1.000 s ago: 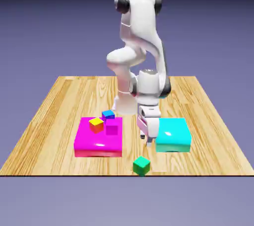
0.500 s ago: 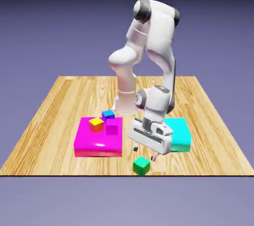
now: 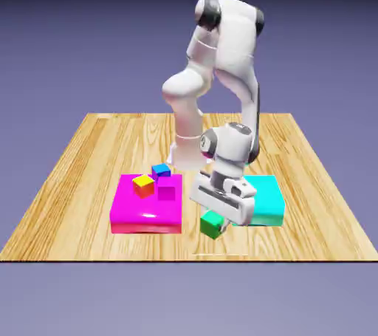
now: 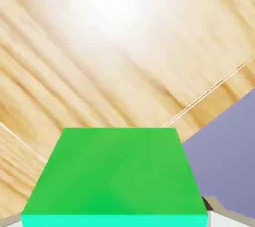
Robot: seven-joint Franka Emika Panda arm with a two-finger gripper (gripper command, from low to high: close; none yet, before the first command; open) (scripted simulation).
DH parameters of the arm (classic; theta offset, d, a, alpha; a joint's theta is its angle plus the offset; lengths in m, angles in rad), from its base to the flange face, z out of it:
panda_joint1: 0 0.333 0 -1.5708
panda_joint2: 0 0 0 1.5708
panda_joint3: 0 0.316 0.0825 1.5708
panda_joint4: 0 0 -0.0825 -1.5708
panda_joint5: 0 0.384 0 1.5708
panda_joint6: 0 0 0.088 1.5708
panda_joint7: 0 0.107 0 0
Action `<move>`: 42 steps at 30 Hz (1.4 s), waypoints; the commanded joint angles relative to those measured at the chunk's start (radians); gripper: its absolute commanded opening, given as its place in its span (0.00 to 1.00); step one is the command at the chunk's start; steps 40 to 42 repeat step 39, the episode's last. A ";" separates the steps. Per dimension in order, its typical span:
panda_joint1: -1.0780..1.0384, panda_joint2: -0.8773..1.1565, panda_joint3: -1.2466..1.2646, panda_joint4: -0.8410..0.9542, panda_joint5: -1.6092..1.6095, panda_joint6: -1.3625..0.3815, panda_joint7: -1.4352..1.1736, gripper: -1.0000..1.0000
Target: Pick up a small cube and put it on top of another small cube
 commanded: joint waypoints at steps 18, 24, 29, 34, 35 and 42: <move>-0.522 -0.652 0.309 -0.270 -0.300 -0.561 0.747 0.00; -0.695 -0.870 0.412 -0.360 -0.400 -0.749 0.996 0.00; -0.784 -0.981 0.465 -0.406 -0.452 -0.845 1.123 0.00; -0.841 -0.824 0.413 -0.467 -0.570 -0.627 1.180 0.00; -0.852 -0.792 0.403 -0.479 -0.594 -0.584 1.191 0.00; -0.842 -0.822 0.413 -0.467 -0.571 -0.625 1.180 1.00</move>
